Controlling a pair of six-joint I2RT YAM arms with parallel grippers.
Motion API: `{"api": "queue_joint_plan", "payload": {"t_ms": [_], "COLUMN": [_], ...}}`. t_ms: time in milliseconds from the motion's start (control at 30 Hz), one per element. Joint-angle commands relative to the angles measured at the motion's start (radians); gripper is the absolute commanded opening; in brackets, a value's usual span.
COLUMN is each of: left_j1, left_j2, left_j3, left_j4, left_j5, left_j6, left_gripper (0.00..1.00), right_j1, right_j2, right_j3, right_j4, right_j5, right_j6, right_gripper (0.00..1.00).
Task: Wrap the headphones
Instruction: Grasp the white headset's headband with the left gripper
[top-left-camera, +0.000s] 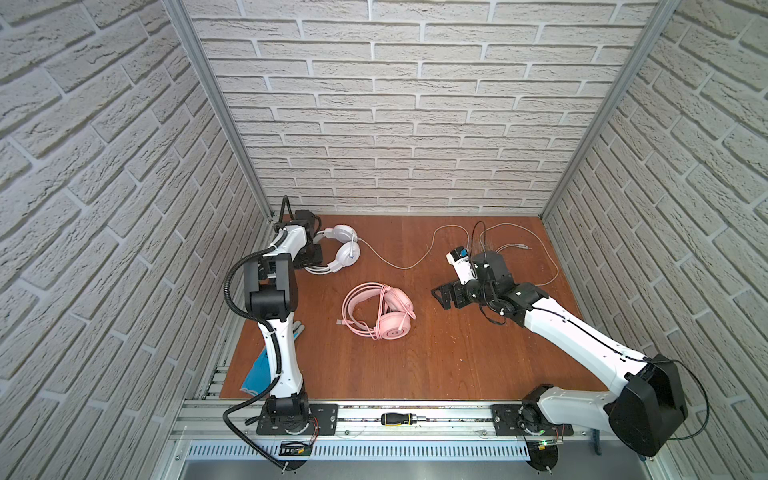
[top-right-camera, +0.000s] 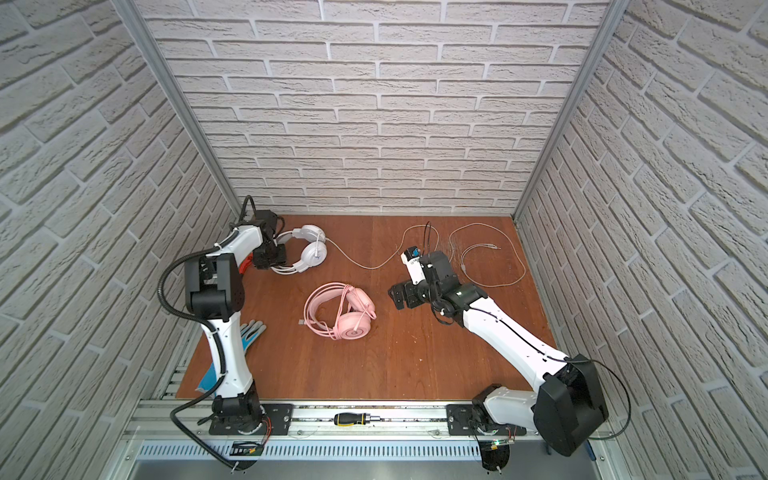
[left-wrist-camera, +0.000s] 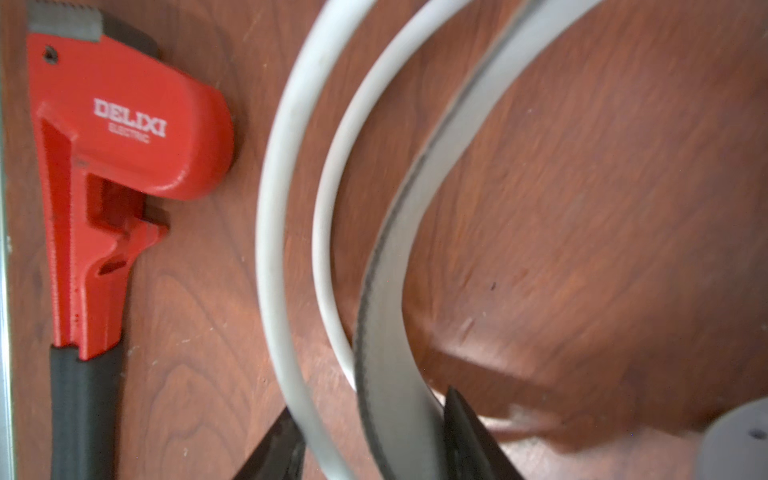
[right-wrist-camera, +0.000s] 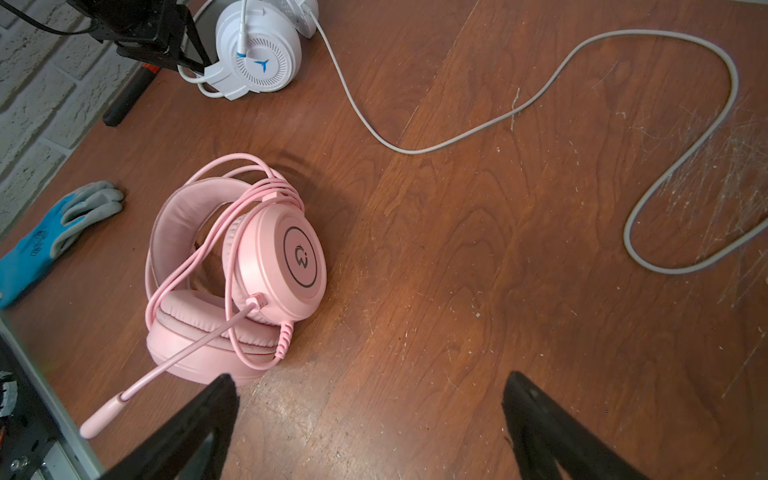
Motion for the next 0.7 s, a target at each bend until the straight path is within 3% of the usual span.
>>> {"api": "queue_joint_plan", "payload": {"t_ms": [0, 200, 667], "left_j1": [-0.038, -0.092, -0.204], "left_j2": [0.012, 0.035, 0.075], "left_j3": [-0.014, -0.014, 0.03], "left_j4": [0.005, 0.007, -0.018], "left_j5": [0.011, 0.017, 0.058], "left_j6": [0.013, 0.016, -0.052], "left_gripper": [0.43, 0.33, 0.35], "right_j1": [-0.004, -0.016, -0.058], "right_j2": [-0.011, -0.053, -0.068], "right_j3": [0.034, 0.024, 0.022], "right_j4": [-0.054, -0.09, -0.119], "right_j5": [0.051, 0.101, 0.091], "right_j6": [-0.037, -0.058, -0.064], "right_gripper": [1.0, 1.0, 1.0]}}
